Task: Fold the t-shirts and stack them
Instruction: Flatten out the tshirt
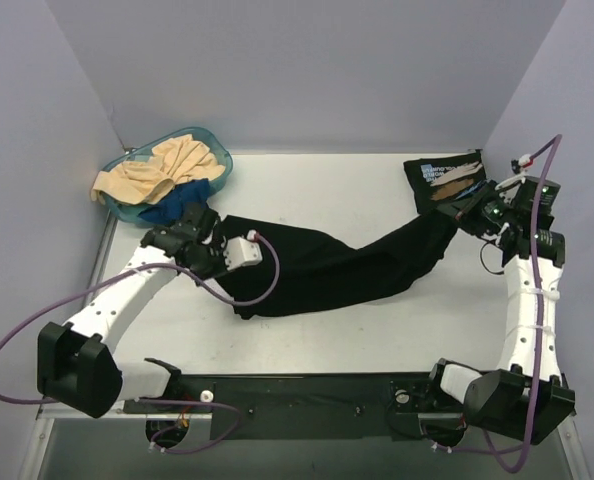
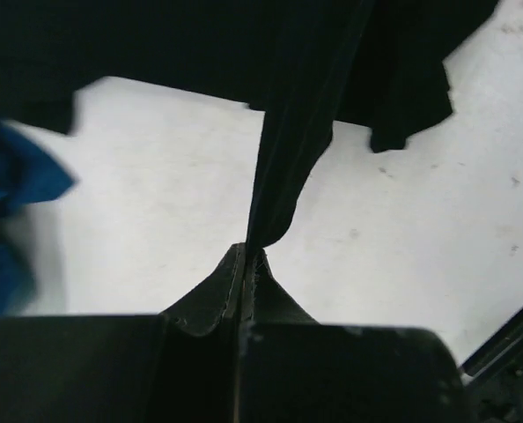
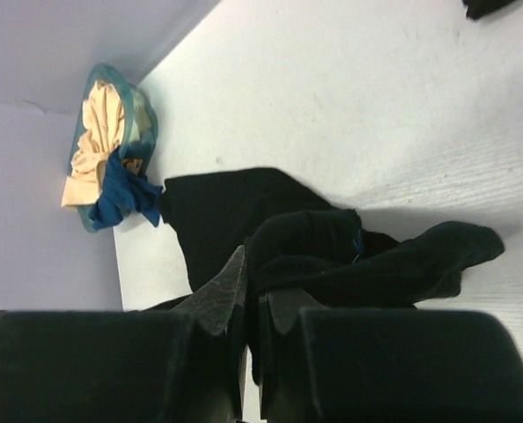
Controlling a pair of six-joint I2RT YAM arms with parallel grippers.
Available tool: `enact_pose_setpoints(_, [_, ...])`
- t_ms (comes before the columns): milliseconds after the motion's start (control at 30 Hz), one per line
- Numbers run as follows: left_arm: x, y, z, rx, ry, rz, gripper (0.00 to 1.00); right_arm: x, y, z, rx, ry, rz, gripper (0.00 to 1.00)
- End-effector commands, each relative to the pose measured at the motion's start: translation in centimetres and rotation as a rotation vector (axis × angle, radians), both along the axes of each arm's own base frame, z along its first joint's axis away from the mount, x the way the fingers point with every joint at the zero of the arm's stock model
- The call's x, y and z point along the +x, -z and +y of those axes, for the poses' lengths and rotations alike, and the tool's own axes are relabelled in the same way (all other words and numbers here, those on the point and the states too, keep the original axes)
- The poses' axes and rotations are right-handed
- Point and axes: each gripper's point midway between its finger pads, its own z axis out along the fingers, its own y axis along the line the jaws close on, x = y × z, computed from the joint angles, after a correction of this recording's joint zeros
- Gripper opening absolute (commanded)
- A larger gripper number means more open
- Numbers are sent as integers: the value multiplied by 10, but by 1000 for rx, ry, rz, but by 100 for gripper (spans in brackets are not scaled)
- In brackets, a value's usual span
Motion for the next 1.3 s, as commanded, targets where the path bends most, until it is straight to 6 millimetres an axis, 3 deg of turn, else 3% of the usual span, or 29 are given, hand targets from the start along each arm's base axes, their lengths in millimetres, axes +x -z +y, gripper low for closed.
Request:
enact_pose_setpoints(0, [32, -86, 9, -31, -40, -177, 0, 5, -58, -4, -50, -28, -150, 0])
enact_pose_setpoints(33, [42, -98, 16, -37, -113, -214, 0, 4, -64, -2, -40, -37, -154, 0])
enact_pose_setpoints(67, [62, -134, 14, -76, -156, -317, 0, 5, -81, -2, -39, -40, -186, 0])
enact_pose_setpoints(100, [74, -153, 23, -94, -233, -364, 0, 3, -92, 3, -7, -54, -200, 0])
enact_pose_setpoints(133, [83, -197, 25, -142, -267, -454, 0, 0, -117, 5, -7, -59, -254, 0])
enact_pose_setpoints(167, [87, -211, 31, -168, -307, -467, 0, -4, -132, 11, 21, -79, -279, 0])
enact_pose_setpoints(233, [82, -283, 38, -238, -343, -586, 0, -22, -181, 22, 20, -106, -389, 0])
enact_pose_setpoints(267, [74, -295, 41, -247, -364, -592, 0, -34, -209, 28, 9, -116, -454, 0])
enact_pose_setpoints(300, [69, -327, 44, -277, -377, -670, 0, -41, -225, 31, 6, -117, -490, 0])
enact_pose_setpoints(333, [66, -339, 46, -293, -395, -700, 0, -52, -249, 35, -15, -125, -556, 0])
enact_pose_setpoints(400, [62, -378, 58, -316, -444, -832, 0, -61, -273, 40, -21, -131, -619, 0])
enact_pose_setpoints(467, [68, -400, 69, -307, -494, -926, 0, -59, -285, 41, -1, -142, -655, 0])
enact_pose_setpoints(600, [105, -408, 74, -282, -530, -1006, 0, -20, -288, 33, 121, -129, -647, 0])
enact_pose_setpoints(633, [113, -420, 72, -307, -534, -1050, 0, -3, -287, 30, 140, -134, -646, 0])
enact_pose_setpoints(667, [134, -412, 66, -309, -540, -1031, 0, 8, -297, 29, 152, -139, -691, 0])
enact_pose_setpoints(700, [141, -432, 66, -346, -545, -1088, 0, 33, -293, 29, 172, -142, -669, 0])
enact_pose_setpoints(733, [167, -422, 59, -359, -552, -1066, 0, 46, -301, 26, 157, -126, -704, 0])
enact_pose_setpoints(767, [172, -449, 59, -408, -557, -1139, 0, 72, -303, 27, 167, -139, -700, 0])
enact_pose_setpoints(800, [198, -444, 53, -420, -569, -1138, 0, 87, -305, 26, 182, -121, -697, 0])
enact_pose_setpoints(833, [204, -471, 53, -470, -574, -1225, 0, 116, -308, 23, 196, -120, -702, 0])
enact_pose_setpoints(867, [222, -477, 50, -491, -582, -1255, 0, 128, -315, 24, 234, -121, -715, 0])
enact_pose_setpoints(900, [226, -496, 50, -530, -584, -1322, 0, 156, -318, 17, 255, -111, -738, 0])
enact_pose_setpoints(933, [243, -496, 50, -535, -599, -1348, 0, 164, -331, 14, 325, -103, -767, 0])
enact_pose_setpoints(967, [246, -514, 51, -569, -604, -1419, 0, 186, -339, 4, 362, -77, -815, 0])
enact_pose_setpoints(1000, [258, -513, 53, -558, -626, -1451, 0, 178, -370, 0, 412, -80, -917, 0])
enact_pose_setpoints(1033, [259, -529, 58, -579, -633, -1523, 0, 204, -361, -15, 457, -10, -919, 0])
enact_pose_setpoints(1067, [264, -533, 61, -585, -642, -1558, 0, 199, -376, -21, 471, 11, -979, 0])
enact_pose_setpoints(1133, [267, -546, 67, -598, -638, -1635, 0, 206, -376, -36, 444, 96, -1005, 0])
enact_pose_setpoints(1267, [255, -572, 77, -601, -606, -1747, 0, 163, -418, -46, 323, 143, -1159, 0])
